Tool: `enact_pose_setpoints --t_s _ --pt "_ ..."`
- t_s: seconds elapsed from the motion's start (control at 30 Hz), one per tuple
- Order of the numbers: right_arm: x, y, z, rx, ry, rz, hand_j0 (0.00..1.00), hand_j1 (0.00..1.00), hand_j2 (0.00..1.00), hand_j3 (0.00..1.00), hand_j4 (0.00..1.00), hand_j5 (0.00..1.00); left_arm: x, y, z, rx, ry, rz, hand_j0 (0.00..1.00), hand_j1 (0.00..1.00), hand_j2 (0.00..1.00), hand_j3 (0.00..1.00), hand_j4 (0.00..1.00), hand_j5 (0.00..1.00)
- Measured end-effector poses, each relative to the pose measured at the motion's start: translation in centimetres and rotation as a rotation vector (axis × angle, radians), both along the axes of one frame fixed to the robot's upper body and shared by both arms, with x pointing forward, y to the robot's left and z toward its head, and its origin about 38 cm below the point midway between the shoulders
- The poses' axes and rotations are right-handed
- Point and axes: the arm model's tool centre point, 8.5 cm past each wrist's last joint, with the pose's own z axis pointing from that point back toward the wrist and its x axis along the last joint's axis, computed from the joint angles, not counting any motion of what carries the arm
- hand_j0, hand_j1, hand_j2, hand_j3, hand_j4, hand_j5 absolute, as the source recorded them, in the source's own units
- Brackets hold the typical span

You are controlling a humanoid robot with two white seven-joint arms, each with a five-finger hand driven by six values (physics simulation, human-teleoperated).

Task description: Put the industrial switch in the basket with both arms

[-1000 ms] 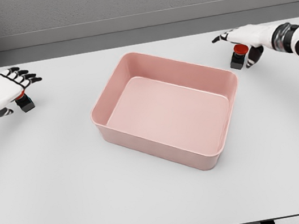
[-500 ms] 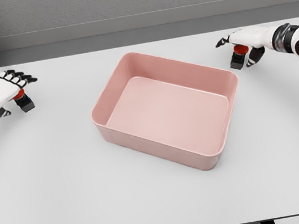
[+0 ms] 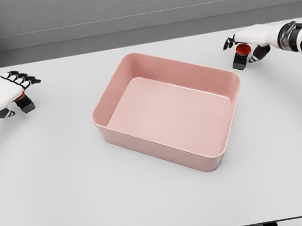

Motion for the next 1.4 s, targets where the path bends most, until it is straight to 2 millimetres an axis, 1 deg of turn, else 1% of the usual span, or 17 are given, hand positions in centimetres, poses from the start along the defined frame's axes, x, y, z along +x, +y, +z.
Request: enact_pose_setpoints --t_s 0.03,0.07,0.1,0.13,0.23,0.3,0.33,0.37,0.43,0.5,0.57,0.63,0.77,0.87,1.0,1.27,1.4 --pt "0.0 0.0 0.0 0.0 0.0 0.002 0.72 0.72 0.72 0.72 0.72 0.72 0.0 0.0 0.0 0.0 0.0 0.0 0.85 0.85 0.85 0.85 0.85 0.85" --pt "0.0 0.1 0.0 0.0 0.001 0.004 0.71 0.71 0.71 0.71 0.71 0.71 0.0 0.0 0.0 0.0 0.0 0.001 0.8 0.8 0.8 0.8 0.8 0.8" --pt "0.0 0.1 0.0 0.0 0.001 0.005 0.7 0.7 0.7 0.7 0.7 0.7 0.0 0.1 0.0 0.0 0.0 0.001 0.78 0.78 0.78 0.78 0.78 0.78" --pt "0.0 0.1 -0.1 -0.001 0.002 0.007 0.69 0.69 0.69 0.69 0.69 0.69 0.0 0.1 0.0 0.0 0.0 0.001 0.72 0.72 0.72 0.72 0.72 0.72" --pt "-0.1 0.2 -0.3 -0.008 0.008 0.012 0.64 0.64 0.64 0.64 0.64 0.64 0.0 0.2 0.1 0.0 -0.001 0.002 0.66 0.66 0.66 0.66 0.66 0.66" --pt "-0.1 0.2 -0.4 -0.008 0.009 0.012 0.64 0.64 0.64 0.64 0.64 0.64 -0.1 0.2 0.1 0.002 0.0 0.004 0.64 0.64 0.64 0.64 0.64 0.64" --pt "-0.1 0.2 -0.4 -0.007 0.009 0.012 0.61 0.61 0.61 0.61 0.61 0.61 -0.1 0.3 0.1 0.003 0.0 0.005 0.58 0.58 0.58 0.58 0.58 0.58" --pt "-0.1 0.2 -0.4 -0.007 0.008 0.013 0.61 0.61 0.61 0.61 0.61 0.61 -0.1 0.4 0.1 0.003 -0.001 0.005 0.57 0.57 0.57 0.57 0.57 0.57" --pt "-0.1 0.3 -0.4 -0.006 0.008 0.013 0.56 0.56 0.56 0.56 0.56 0.56 -0.1 0.4 0.2 0.002 -0.002 0.006 0.49 0.49 0.49 0.49 0.49 0.49" --pt "-0.1 0.3 -0.3 -0.006 0.007 0.016 0.53 0.53 0.53 0.53 0.53 0.53 -0.1 0.5 0.2 -0.002 -0.003 0.007 0.48 0.48 0.48 0.48 0.48 0.48" --pt "0.0 0.4 0.0 -0.008 0.004 0.02 0.48 0.48 0.48 0.48 0.48 0.48 -0.1 0.4 0.3 -0.003 -0.005 0.005 0.44 0.44 0.44 0.44 0.44 0.44" --pt "0.0 0.5 0.0 -0.009 0.003 0.022 0.47 0.47 0.47 0.47 0.47 0.47 -0.2 0.2 0.5 -0.004 -0.01 -0.002 0.41 0.41 0.41 0.41 0.41 0.41" --pt "0.0 0.6 0.5 -0.007 -0.003 0.039 0.45 0.45 0.45 0.45 0.45 0.45 -0.1 -1.2 1.5 -0.016 -0.042 -0.045 0.4 0.4 0.4 0.4 0.4 0.4" --pt "0.0 0.7 1.0 -0.002 -0.01 0.069 0.45 0.45 0.45 0.45 0.45 0.45 -0.1 -2.2 2.7 -0.024 -0.073 -0.082 0.4 0.4 0.4 0.4 0.4 0.4" --pt "0.0 0.8 1.8 0.005 -0.021 0.112 0.45 0.45 0.45 0.45 0.45 0.45 -0.4 -2.8 4.3 -0.029 -0.108 -0.118 0.39 0.39 0.39 0.39 0.39 0.39" --pt "-0.7 0.2 3.0 0.01 -0.034 0.169 0.45 0.45 0.45 0.45 0.45 0.45 -1.2 -4.8 7.2 -0.047 -0.173 -0.203 0.39 0.39 0.39 0.39 0.39 0.39" --pt "-0.8 -0.1 4.1 0.012 -0.05 0.193 0.45 0.45 0.45 0.45 0.45 0.45 -1.6 -6.3 8.4 -0.067 -0.203 -0.25 0.39 0.39 0.39 0.39 0.39 0.39"
